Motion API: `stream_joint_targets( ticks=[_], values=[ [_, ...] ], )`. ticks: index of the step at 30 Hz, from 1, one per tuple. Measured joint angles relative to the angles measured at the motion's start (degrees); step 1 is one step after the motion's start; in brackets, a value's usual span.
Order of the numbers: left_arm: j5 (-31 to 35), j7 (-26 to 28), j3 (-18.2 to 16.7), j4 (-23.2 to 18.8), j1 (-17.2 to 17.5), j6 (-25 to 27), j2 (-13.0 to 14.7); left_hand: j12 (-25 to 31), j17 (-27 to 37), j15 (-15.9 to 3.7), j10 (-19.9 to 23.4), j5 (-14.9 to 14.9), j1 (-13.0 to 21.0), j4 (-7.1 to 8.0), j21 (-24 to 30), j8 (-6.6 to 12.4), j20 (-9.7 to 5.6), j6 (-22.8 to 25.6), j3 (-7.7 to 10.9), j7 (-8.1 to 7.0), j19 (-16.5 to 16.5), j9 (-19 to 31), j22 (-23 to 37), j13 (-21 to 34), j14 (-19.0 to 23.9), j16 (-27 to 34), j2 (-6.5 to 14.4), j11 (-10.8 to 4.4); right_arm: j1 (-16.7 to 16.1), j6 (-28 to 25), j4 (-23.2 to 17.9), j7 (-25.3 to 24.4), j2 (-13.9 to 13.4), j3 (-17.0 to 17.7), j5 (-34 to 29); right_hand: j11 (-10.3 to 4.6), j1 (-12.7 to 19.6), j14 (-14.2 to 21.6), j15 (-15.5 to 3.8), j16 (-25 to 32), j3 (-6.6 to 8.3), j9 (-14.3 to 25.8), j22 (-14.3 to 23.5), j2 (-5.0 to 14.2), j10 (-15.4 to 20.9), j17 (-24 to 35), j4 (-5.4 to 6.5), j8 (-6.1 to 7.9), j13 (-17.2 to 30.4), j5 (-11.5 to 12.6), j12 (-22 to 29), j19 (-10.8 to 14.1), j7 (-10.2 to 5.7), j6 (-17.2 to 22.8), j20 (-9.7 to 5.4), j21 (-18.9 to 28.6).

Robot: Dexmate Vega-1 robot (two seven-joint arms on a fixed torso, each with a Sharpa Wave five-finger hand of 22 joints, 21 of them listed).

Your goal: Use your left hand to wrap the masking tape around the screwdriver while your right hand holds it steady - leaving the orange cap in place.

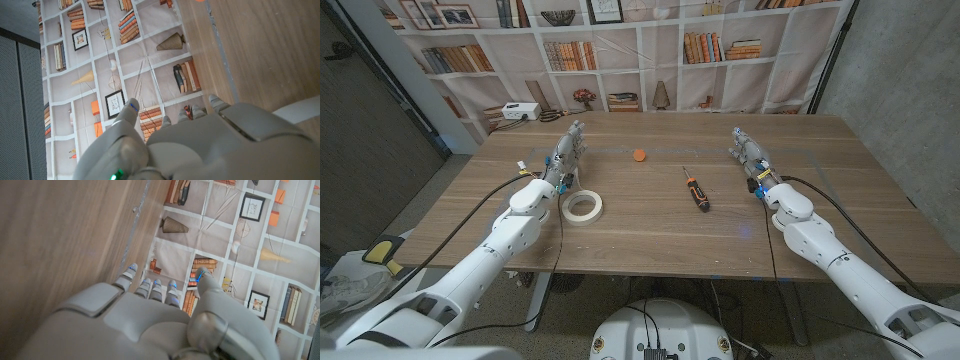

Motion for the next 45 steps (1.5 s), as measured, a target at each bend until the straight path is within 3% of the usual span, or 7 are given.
stream_joint_targets(
  ticks=[5, 15, 20, 27, 28, 31, 45],
  values=[
    [1.1, -4.0, -0.8, 1.0, -0.6, 0.8, -0.1, 0.8, 0.1, 0.71, 0.0, 0.0, 0.3, -0.01, 1.0, 0.91, 0.29, 0.0, -0.02, 0.00, 0.8, 0.0, 0.0, 0.0, -0.4, 0.9, -0.3, 0.00, -3.2, -1.3, -7.9, -5.6, -1.2, 0.1, -3.8, 0.41, -0.1, 1.4, 2.08, 0.4, -0.53, 0.0, 0.0, -1.16, 0.8, 0.0, -0.32, 0.20, 0.0, 0.0, 0.4, 0.7, 0.01, 0.0, -0.01, 0.4],
    [4.4, -4.7, -2.3, -1.6, 0.4, 2.2, -0.2, 2.4, 0.3, 3.41, 2.0, 0.0, -0.3, -0.31, 2.6, 1.92, 2.48, 3.6, -0.67, 1.00, 5.0, 0.0, -0.1, 0.0, 4.9, 1.6, -0.9, 2.16, -6.9, -7.9, -18.3, -12.7, -5.4, 1.0, -11.5, 2.34, -0.9, 7.1, 5.20, 2.6, -1.92, 0.3, 0.1, -2.42, 5.3, 0.5, 0.16, 0.88, 0.3, 0.0, 1.8, 4.4, 1.67, 3.1, 5.05, 1.9],
    [6.0, -3.6, -3.0, -4.4, 1.7, 3.6, -0.2, 2.9, 0.2, 4.70, 3.4, 0.0, -0.3, -0.31, 2.8, 2.04, 3.68, 4.4, -0.67, 1.56, 6.4, 0.0, 0.0, 0.0, 6.2, 1.6, -0.9, 2.98, -9.2, -13.8, -24.9, -15.3, -9.1, 1.5, -15.8, 2.77, -1.3, 8.7, 5.39, 3.2, -2.23, 0.3, 0.3, -2.81, 7.3, 0.7, 0.32, 1.31, 0.4, 0.0, 2.3, 5.3, 1.85, 4.1, 5.33, 1.9],
    [6.3, -3.4, -3.8, -7.8, 3.1, 3.9, -0.1, 2.9, 0.2, 5.01, 4.3, 0.0, -0.3, -0.31, 3.0, 2.04, 4.52, 5.3, -0.67, 1.82, 6.8, 0.0, 0.0, 0.0, 6.5, 1.6, -0.9, 3.29, -9.8, -20.3, -26.3, -17.3, -9.9, 1.5, -21.2, 2.98, -1.8, 9.1, 4.98, 3.4, -2.88, 0.3, 0.3, -3.25, 7.9, 0.8, 0.48, 1.31, 0.5, 0.0, 2.4, 5.6, 1.96, 4.4, 5.03, 1.9],
    [7.1, -2.9, -3.9, -8.3, 3.4, 5.1, -0.1, 2.9, 0.2, 5.01, 4.4, 0.0, -0.3, -0.31, 3.0, 2.04, 4.52, 5.3, -0.66, 1.87, 6.8, 0.0, 0.0, 0.0, 6.5, 1.6, -0.9, 3.31, -11.6, -21.2, -30.9, -17.5, -12.8, 1.5, -22.0, 2.98, -1.8, 9.1, 4.98, 3.4, -2.95, 0.3, 0.3, -3.23, 7.9, 0.8, 0.55, 1.31, 0.5, 0.0, 2.4, 5.6, 1.96, 4.4, 5.03, 1.9],
    [7.1, -2.9, -4.2, -9.3, 3.9, 5.1, -0.1, 2.9, 0.2, 5.01, 4.8, 0.0, -0.3, -0.31, 3.0, 2.04, 4.52, 5.3, -0.66, 1.87, 6.8, 0.0, 0.0, 0.2, 6.5, 1.6, -0.9, 3.19, -11.6, -23.7, -30.9, -17.8, -12.8, 1.5, -24.2, 2.98, -1.8, 9.1, 4.98, 3.4, -2.95, 0.3, 0.3, -3.22, 7.9, 0.8, 0.55, 1.31, 0.5, 0.0, 2.4, 5.6, 1.96, 4.4, 5.03, 1.9],
    [8.3, -2.9, -5.2, -11.7, 5.3, 6.0, -0.1, 2.9, 0.5, 5.32, 5.1, 0.0, -0.3, -0.31, 3.2, 2.03, 5.13, 5.7, -0.66, 2.28, 7.4, 0.0, 0.0, 0.2, 6.8, 1.6, -0.9, 3.47, -12.2, -36.9, -41.7, -14.9, -19.1, -2.1, -35.1, 2.66, -2.2, 9.1, 4.97, 3.4, -2.94, 0.3, 0.2, -2.83, 8.2, 1.1, 0.55, 1.31, 0.5, 0.0, 2.4, 5.9, 1.76, 4.6, 4.75, 1.9]
  ],
)
